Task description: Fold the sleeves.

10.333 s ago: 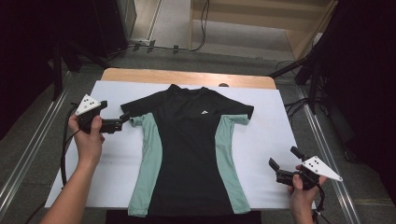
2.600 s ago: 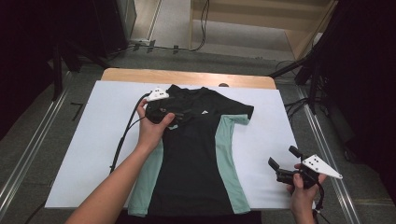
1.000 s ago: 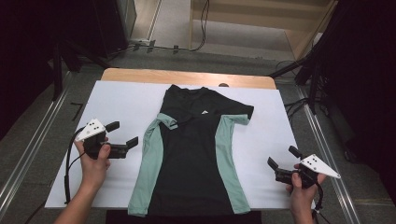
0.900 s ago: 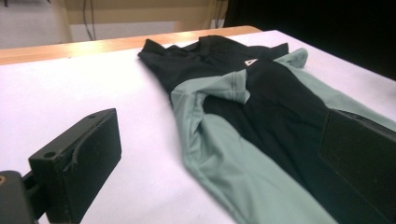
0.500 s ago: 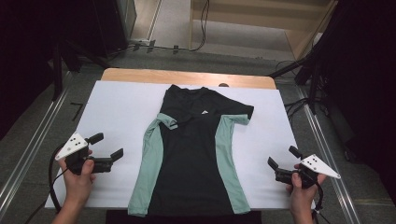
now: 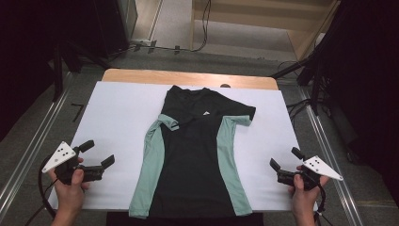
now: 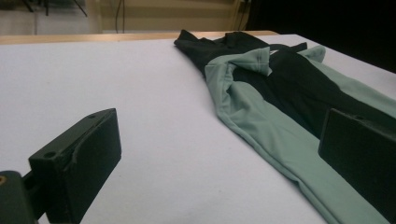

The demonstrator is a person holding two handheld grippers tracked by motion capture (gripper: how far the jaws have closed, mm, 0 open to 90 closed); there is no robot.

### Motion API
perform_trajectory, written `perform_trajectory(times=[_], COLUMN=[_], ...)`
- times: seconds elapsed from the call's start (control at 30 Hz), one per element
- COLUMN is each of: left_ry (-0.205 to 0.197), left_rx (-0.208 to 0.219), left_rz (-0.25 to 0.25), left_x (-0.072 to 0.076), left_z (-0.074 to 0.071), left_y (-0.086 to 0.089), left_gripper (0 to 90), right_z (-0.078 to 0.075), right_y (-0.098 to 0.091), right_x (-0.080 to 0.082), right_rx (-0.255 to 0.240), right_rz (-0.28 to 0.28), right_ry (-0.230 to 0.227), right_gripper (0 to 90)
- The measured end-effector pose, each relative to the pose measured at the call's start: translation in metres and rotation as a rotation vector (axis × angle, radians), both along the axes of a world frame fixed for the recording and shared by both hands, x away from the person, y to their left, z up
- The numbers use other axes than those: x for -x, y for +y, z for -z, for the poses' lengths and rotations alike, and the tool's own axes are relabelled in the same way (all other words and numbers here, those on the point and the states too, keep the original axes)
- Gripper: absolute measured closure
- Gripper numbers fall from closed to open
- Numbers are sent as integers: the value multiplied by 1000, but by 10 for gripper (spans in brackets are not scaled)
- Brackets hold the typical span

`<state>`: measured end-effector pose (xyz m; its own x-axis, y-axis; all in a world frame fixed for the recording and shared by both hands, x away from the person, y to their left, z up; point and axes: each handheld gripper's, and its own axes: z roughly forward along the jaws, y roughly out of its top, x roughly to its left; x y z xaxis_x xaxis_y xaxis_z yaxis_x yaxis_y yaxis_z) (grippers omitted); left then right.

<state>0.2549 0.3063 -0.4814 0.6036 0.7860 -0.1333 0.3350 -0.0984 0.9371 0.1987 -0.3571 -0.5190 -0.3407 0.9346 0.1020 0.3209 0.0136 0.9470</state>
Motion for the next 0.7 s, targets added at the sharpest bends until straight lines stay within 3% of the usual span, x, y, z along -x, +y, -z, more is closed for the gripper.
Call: perform_trajectory(times=[0.07,0.13,0.17,0.4,0.7], left_ry=[10,21,19,6,-4], left_rx=[26,90,95,56,25], left_rz=[-6,-10,-13,-20,-18], left_x=[0,-1,0,0,0], left_z=[2,3,3,4,5], left_y=[3,5,5,3,-1], left_gripper=[0,0,0,0,0], right_z=[0,-1,-1,-6,-22], right_y=[-1,0,0,-4,-4], right_x=[0,2,2,3,5], right_rx=[-1,-4,-5,-12,-23], right_rz=[1,-15,-17,5,-32], right_ry=[-4,-13,-12,-3,21], right_gripper=[0,0,0,0,0])
